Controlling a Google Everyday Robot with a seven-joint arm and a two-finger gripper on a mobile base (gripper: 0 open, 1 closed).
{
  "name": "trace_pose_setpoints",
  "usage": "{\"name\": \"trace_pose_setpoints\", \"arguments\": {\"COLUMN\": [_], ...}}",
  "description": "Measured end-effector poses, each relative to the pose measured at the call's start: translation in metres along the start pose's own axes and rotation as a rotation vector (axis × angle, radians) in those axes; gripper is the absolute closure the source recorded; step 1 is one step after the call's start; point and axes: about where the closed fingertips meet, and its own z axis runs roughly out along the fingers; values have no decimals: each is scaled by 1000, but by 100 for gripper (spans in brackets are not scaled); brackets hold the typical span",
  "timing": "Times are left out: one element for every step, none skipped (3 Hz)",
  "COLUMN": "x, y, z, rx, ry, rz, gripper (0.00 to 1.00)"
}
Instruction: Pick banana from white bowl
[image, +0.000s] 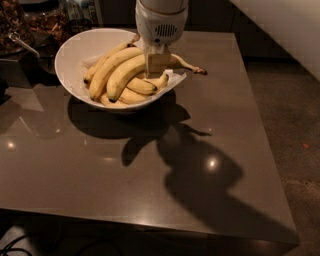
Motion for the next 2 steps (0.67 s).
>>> {"name": "trace_pose_setpoints", "arguments": {"x": [7, 12], "y": [27, 54], "z": [-13, -22], "rx": [9, 5], "ry": [-20, -29], "rz": [43, 95], "gripper": [100, 100]}}
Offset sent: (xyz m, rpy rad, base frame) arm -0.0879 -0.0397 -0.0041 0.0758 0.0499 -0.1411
